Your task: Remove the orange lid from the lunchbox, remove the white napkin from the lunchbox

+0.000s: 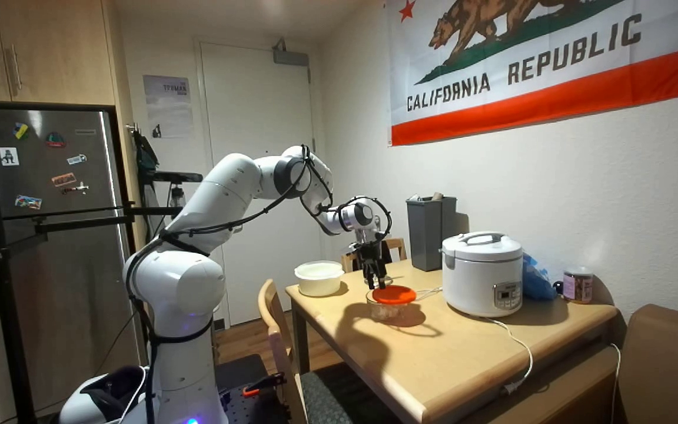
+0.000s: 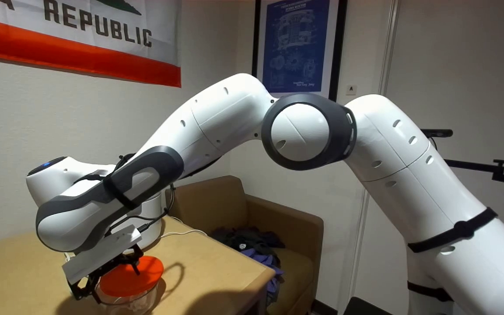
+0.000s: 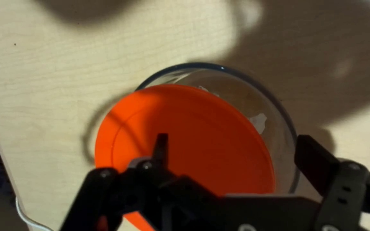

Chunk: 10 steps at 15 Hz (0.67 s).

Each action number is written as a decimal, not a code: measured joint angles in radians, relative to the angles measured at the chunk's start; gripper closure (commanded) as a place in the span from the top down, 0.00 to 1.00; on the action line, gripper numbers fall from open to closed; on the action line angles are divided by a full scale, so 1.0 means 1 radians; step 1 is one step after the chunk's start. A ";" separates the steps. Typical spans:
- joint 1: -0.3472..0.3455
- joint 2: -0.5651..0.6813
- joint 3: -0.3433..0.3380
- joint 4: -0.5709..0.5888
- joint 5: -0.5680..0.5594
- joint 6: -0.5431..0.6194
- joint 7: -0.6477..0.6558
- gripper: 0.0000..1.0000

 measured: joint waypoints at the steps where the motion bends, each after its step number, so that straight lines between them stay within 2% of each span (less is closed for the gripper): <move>1: 0.000 0.000 0.000 0.000 0.001 0.001 0.000 0.88; 2: 0.000 0.000 0.000 0.000 0.001 0.001 0.000 0.73; 3: 0.000 0.000 0.001 0.000 0.001 0.001 0.000 0.69; 4: 0.000 0.000 0.001 0.000 0.002 0.002 0.000 0.71; 6: 0.000 0.000 0.001 0.000 0.002 0.004 0.000 0.55; 7: 0.000 -0.001 0.001 0.000 0.002 0.005 0.000 0.56; 10: 0.000 -0.003 0.002 -0.001 0.002 0.007 0.001 0.77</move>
